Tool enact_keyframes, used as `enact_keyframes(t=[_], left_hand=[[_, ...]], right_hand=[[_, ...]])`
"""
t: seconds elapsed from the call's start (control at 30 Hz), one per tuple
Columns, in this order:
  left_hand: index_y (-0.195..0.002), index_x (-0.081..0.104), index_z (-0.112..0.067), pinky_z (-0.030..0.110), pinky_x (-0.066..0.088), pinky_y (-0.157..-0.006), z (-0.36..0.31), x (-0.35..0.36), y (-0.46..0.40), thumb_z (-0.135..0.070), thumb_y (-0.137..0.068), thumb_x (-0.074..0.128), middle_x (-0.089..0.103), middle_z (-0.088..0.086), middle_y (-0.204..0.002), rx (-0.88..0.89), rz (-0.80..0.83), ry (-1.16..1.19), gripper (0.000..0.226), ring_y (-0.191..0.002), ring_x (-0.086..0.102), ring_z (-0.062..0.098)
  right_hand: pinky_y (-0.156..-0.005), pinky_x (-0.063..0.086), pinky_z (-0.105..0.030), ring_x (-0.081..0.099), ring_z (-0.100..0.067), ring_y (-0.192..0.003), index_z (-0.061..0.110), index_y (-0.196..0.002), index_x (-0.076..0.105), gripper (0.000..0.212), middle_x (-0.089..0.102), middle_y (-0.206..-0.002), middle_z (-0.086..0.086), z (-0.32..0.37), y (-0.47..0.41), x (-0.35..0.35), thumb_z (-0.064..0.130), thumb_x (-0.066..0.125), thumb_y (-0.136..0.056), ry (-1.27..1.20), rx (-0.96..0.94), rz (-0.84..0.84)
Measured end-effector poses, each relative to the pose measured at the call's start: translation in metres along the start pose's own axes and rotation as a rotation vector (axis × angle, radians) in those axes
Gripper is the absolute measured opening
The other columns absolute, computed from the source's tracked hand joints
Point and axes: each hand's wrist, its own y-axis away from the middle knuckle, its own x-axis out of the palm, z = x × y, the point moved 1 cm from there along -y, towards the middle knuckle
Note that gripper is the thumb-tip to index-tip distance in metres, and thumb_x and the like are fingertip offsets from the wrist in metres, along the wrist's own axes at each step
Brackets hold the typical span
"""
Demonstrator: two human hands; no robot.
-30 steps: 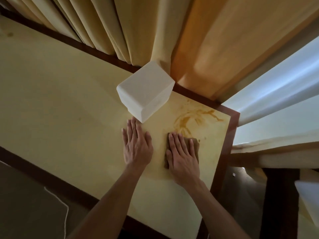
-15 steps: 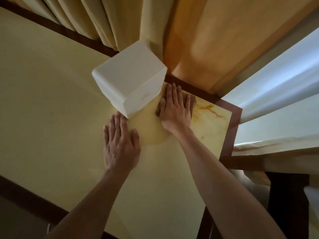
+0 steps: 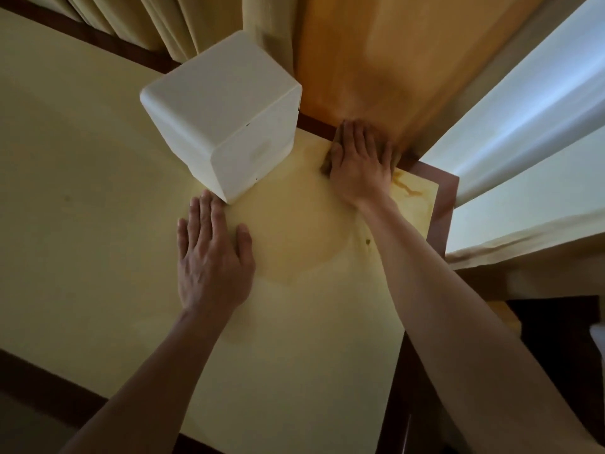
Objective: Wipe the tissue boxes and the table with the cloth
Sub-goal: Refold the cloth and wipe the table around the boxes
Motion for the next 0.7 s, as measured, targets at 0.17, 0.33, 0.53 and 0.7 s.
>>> enact_keyframes(t=[0.17, 0.33, 0.53, 0.7], left_hand=[[-0.160, 0.017, -0.008, 0.043, 0.004, -0.127, -0.004, 0.003, 0.002, -0.037, -0.106, 0.034, 0.015, 0.008, -0.169, -0.024, 0.004, 0.003, 0.064, -0.157, 0.006, 0.021], [-0.160, 0.017, -0.007, 0.043, 0.004, -0.127, -0.008, 0.002, 0.002, -0.036, -0.105, 0.035, 0.016, 0.009, -0.168, -0.036, 0.002, -0.006, 0.064, -0.157, 0.007, 0.022], [-0.159, 0.017, -0.006, 0.045, 0.006, -0.127, -0.008, 0.000, 0.003, -0.035, -0.106, 0.035, 0.017, 0.011, -0.168, -0.016, 0.005, -0.010, 0.064, -0.157, 0.007, 0.024], [-0.160, 0.017, -0.007, 0.043, 0.005, -0.127, -0.006, -0.002, 0.005, -0.036, -0.106, 0.035, 0.017, 0.009, -0.168, -0.006, 0.002, -0.010, 0.064, -0.157, 0.007, 0.023]], right_hand=[[-0.125, -0.011, -0.054, -0.006, -0.017, -0.159, 0.021, -0.164, 0.001, 0.062, 0.001, -0.173, -0.001, -0.027, 0.033, -0.009, 0.047, 0.007, -0.108, 0.007, 0.063, -0.010], [-0.126, -0.011, -0.054, -0.012, -0.015, -0.158, 0.021, -0.164, -0.003, 0.062, -0.005, -0.173, 0.003, -0.012, 0.076, -0.003, 0.047, 0.008, -0.109, -0.018, 0.015, -0.001], [-0.126, -0.011, -0.051, -0.021, -0.013, -0.155, 0.022, -0.162, -0.012, 0.062, -0.013, -0.171, 0.005, 0.018, 0.138, 0.005, 0.049, 0.007, -0.110, -0.006, -0.120, 0.077], [-0.125, -0.017, -0.046, -0.028, -0.008, -0.152, 0.029, -0.160, -0.019, 0.061, -0.022, -0.168, 0.012, -0.006, 0.175, -0.002, 0.053, 0.002, -0.108, 0.057, -0.234, 0.154]])
